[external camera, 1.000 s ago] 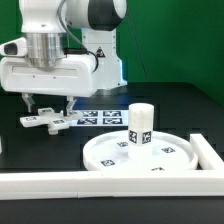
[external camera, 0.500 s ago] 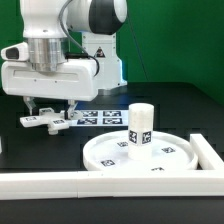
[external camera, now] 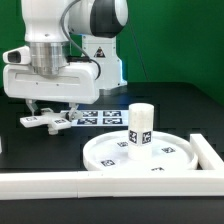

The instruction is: Assemble round table

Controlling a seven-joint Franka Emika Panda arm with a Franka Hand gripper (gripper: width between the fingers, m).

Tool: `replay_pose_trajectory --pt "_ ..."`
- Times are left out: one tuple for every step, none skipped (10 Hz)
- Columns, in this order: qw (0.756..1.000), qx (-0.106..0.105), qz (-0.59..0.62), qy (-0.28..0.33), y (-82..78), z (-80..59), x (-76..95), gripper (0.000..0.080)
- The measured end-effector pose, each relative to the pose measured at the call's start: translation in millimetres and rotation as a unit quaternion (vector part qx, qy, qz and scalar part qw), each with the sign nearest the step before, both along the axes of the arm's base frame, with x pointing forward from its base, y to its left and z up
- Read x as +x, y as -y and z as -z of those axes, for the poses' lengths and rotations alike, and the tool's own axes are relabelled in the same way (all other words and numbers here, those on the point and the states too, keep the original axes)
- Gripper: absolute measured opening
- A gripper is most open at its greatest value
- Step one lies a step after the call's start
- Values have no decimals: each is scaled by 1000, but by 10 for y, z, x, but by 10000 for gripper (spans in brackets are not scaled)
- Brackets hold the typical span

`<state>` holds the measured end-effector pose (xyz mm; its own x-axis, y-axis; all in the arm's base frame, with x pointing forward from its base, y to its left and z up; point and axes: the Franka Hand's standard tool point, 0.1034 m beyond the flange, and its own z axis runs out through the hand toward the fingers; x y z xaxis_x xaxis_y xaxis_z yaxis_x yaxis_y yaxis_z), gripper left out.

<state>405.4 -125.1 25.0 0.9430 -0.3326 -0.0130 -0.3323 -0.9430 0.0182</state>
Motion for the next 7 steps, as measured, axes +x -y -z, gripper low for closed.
replay_pose_trajectory --pt "1000 0 -2 0 3 -2 2 446" --pt "1000 0 -5 0 6 -1 3 446" --pt "1000 0 -9 0 9 -1 3 446" --pt "1000 0 -13 0 8 -3 7 446" --pt "1000 2 -15 1 -7 -25 33 446" --pt "1000 9 -11 1 -99 -110 115 446" --pt "1000 17 -13 8 -255 -270 254 446"
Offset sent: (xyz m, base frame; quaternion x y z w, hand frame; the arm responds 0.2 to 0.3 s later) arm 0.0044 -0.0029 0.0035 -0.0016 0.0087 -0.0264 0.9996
